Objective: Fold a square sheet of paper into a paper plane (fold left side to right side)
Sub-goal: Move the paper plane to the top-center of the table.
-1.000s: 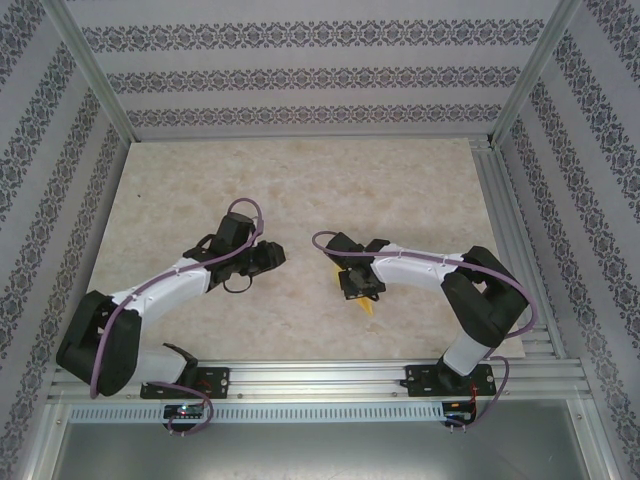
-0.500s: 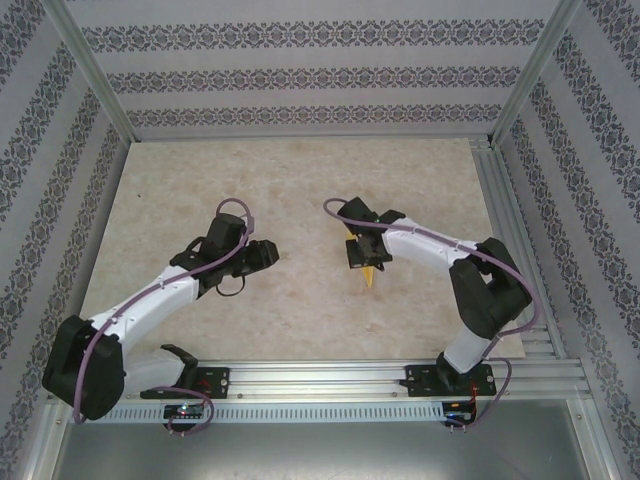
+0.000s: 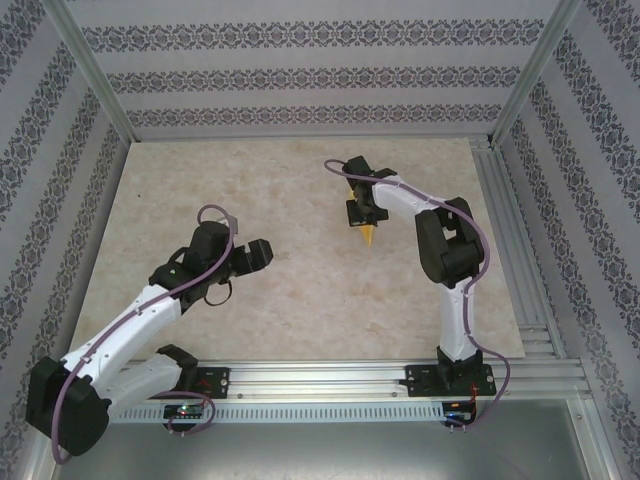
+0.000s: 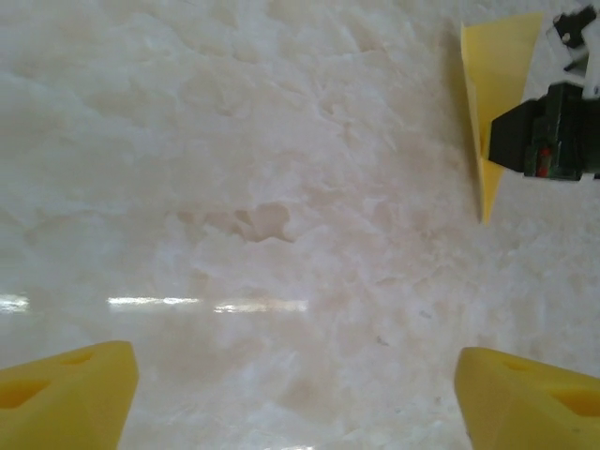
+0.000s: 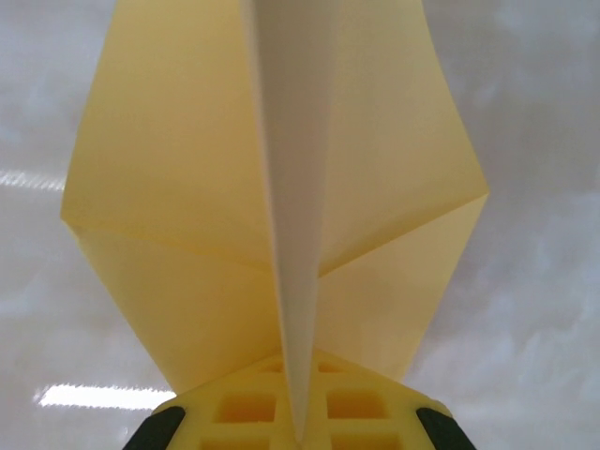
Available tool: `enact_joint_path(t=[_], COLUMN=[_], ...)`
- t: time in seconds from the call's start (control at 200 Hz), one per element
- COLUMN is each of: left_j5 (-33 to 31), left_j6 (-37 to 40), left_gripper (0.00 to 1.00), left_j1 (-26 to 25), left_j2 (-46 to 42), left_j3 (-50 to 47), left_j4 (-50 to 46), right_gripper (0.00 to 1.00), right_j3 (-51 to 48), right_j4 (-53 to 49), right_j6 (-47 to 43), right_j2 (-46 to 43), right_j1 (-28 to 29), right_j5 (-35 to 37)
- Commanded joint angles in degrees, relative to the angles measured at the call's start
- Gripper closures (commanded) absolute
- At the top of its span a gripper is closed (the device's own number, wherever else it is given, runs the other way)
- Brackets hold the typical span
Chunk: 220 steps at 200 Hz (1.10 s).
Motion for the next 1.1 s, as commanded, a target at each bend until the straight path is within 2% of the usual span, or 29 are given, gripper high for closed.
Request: enact_joint_path(t=[0.0, 0.17, 0.694, 0.844, 1.094], left_j5=[-3.6, -5.3, -4.6, -4.6, -4.6], left_j6=[0.7, 0.2, 0.9, 1.4, 1.4], left_gripper=[0.00, 0.00, 0.00, 0.00, 0.00], left_j1=[-0.3, -0.3, -0.2, -0.2, -0.3], left_j2=[-2.0, -3.6, -1.9, -1.5, -1.3], left_j3=[-1.6, -2.6, -1.9, -1.2, -0.8], left_j4=[-3.6, -4.4, -4.4, -5.0, -5.0], right_gripper=[0.97, 0.93, 0.83, 0.81, 0.74], right_j3=[5.4, 9.2, 15.9, 15.8, 14.9], right_j4=[-3.5, -5.5, -9.6, -9.6, -11.1], right_j6=[-2.2, -3.1, -2.9, -2.6, -2.9], right_j2=[3.4, 6.7, 11.8, 10.1, 4.0], right_j1=[-1.1, -1.6, -2.1, -2.0, -0.7], right_j5=[0.5, 0.8, 0.0, 0.1, 1.8])
